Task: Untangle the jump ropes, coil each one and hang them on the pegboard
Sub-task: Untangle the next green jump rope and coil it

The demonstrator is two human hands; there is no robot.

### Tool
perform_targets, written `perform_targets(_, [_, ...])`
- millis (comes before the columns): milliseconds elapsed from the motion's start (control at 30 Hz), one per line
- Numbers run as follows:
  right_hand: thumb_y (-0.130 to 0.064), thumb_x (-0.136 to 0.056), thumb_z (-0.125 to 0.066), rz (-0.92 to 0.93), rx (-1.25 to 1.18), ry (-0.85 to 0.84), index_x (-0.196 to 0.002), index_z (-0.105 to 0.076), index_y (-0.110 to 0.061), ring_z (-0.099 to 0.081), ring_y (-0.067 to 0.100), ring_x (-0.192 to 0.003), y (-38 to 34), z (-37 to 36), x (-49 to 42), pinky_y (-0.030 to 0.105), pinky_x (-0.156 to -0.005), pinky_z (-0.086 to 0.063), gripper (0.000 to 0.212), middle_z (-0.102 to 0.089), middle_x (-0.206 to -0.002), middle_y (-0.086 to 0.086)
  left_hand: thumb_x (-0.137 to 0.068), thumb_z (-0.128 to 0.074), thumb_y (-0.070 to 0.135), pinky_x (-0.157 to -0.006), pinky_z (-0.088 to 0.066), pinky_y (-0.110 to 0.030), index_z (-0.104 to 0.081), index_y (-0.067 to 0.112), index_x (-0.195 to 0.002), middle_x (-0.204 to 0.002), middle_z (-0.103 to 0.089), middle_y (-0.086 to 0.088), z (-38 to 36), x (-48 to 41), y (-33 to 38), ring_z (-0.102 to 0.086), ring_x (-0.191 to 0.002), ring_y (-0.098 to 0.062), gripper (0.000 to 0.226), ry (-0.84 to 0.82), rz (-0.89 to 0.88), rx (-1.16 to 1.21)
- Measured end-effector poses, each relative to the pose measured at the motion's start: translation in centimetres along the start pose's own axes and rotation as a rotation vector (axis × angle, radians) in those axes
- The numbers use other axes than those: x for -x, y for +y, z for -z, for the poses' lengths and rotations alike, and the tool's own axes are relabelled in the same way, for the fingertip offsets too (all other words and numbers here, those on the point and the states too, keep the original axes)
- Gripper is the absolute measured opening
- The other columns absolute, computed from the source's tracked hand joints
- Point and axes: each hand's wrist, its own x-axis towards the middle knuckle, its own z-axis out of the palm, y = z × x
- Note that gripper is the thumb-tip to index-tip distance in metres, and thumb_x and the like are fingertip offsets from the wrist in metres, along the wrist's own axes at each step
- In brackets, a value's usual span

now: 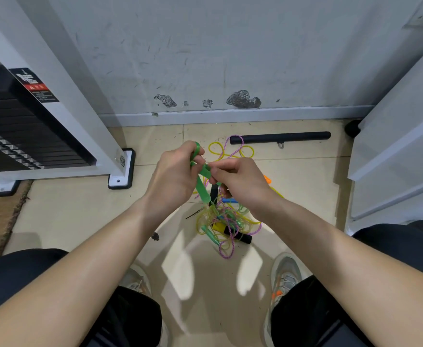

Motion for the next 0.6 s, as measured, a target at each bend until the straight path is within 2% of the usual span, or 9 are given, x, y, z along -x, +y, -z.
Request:
perform_targets(67, [-0.010, -0.094, -0.060, 0.017, -0.013, 0.028, -0.093, -0.073, -0.026, -0.050, 0.011, -0.051, 0.0, -0.1, 0.0, 0.026, -0.056, -0.047, 0.021, -0.069, -0.072, -0.005, -0.091, -0.058, -0.005, -0.083, -0.054, -0.023, -0.059, 0.005, -0.116, -0.116, -0.069, -0.008, -0.1, 0.0, 0.0, -0.068, -0.102, -0.018, 0.028, 0.027, 0.037, 0.019])
perform_targets(100, [-0.010, -0.094, -0.062, 0.015, -0.036, 0.041, -0.096, -0.073, -0.025, -0.051, 0.011, -0.051, 0.0, -0.2, 0.1, 0.027, -0.056, -0.047, 0.019, -0.070, -0.073, -0.003, -0.091, -0.058, -0.005, -0.081, -0.054, -0.017, -0.060, 0.006, -0.116, -0.114, -0.069, -0.007, -0.1, -0.1, 0.0, -0.068, -0.102, -0.017, 0.028, 0.041, 0.066, 0.042])
perform_targets(167, [-0.011, -0.094, -0.063, 0.002, -0.083, 0.055, -0.103, -0.073, -0.021, -0.053, 0.011, -0.052, 0.1, -0.6, 0.3, 0.026, -0.056, -0.048, 0.017, -0.070, -0.079, 0.002, -0.091, -0.059, -0.004, -0.069, -0.048, -0.007, -0.062, 0.012, -0.108, -0.101, -0.070, -0.002, -0.3, -0.3, -0.1, -0.068, -0.085, -0.014, 0.024, 0.069, 0.138, 0.093])
perform_targets(233, [-0.014, -0.095, -0.063, -0.003, -0.082, 0.064, -0.112, -0.071, -0.021, -0.056, 0.010, -0.053, 0.3, -1.3, 0.6, 0.024, -0.059, -0.049, 0.020, -0.067, -0.085, 0.003, -0.090, -0.059, -0.002, -0.070, -0.050, -0.011, -0.061, 0.019, -0.099, -0.090, -0.070, 0.005, -0.6, -0.4, 0.1, -0.067, -0.077, -0.014, 0.023, 0.112, 0.239, 0.184])
perform_targets(333, [-0.019, -0.096, -0.062, 0.004, -0.025, 0.112, -0.109, -0.068, -0.021, -0.060, 0.009, -0.050, 0.8, -2.2, 1.2, 0.022, -0.056, -0.049, 0.014, -0.066, -0.083, 0.000, -0.090, -0.061, -0.001, -0.076, -0.060, -0.033, -0.061, 0.024, -0.095, -0.090, -0.072, 0.003, -1.1, -0.2, 0.8, -0.071, -0.085, -0.021, 0.026, 0.186, 0.411, 0.448])
perform_targets(400, [-0.022, -0.097, -0.061, 0.045, 0.005, 0.145, -0.096, -0.063, -0.017, -0.057, 0.007, -0.048, 0.9, -2.6, 1.7, 0.022, -0.051, -0.046, 0.005, -0.065, -0.075, 0.001, -0.092, -0.060, -0.002, -0.067, -0.060, -0.032, -0.061, 0.019, -0.098, -0.091, -0.072, 0.001, -1.1, 0.0, 1.6, -0.070, -0.084, -0.021, 0.022, 0.238, 0.492, 0.638])
perform_targets(467, [-0.028, -0.099, -0.058, 0.167, 0.180, 0.174, -0.090, -0.059, -0.019, -0.056, 0.010, -0.053, 1.4, -2.8, 2.1, 0.031, -0.057, -0.049, 0.013, -0.065, -0.069, -0.003, -0.094, -0.059, -0.003, -0.058, -0.057, -0.025, -0.060, 0.014, -0.102, -0.093, -0.071, -0.001, -1.0, 0.0, 2.4, -0.069, -0.081, -0.017, 0.018, 0.280, 0.558, 0.805])
perform_targets(533, [-0.033, -0.100, -0.054, 0.291, 0.414, 0.196, -0.093, -0.061, -0.021, -0.058, 0.018, -0.063, 1.7, -2.8, 2.2, 0.039, -0.066, -0.049, 0.016, -0.066, -0.070, -0.006, -0.096, -0.057, -0.003, -0.052, -0.053, -0.020, -0.058, 0.009, -0.107, -0.098, -0.070, -0.004, -0.7, -0.1, 3.1, -0.068, -0.075, -0.015, 0.017, 0.296, 0.644, 0.941])
perform_targets(600, [-0.035, -0.102, -0.051, 0.312, 0.514, 0.212, -0.098, -0.063, -0.022, -0.059, 0.023, -0.070, 1.7, -2.5, 1.9, 0.041, -0.068, -0.049, 0.018, -0.066, -0.075, -0.006, -0.097, -0.054, -0.004, -0.049, -0.052, -0.018, -0.056, 0.005, -0.112, -0.098, -0.068, -0.005, -0.4, -0.4, 3.2, -0.068, -0.072, -0.015, 0.018, 0.270, 0.722, 1.039])
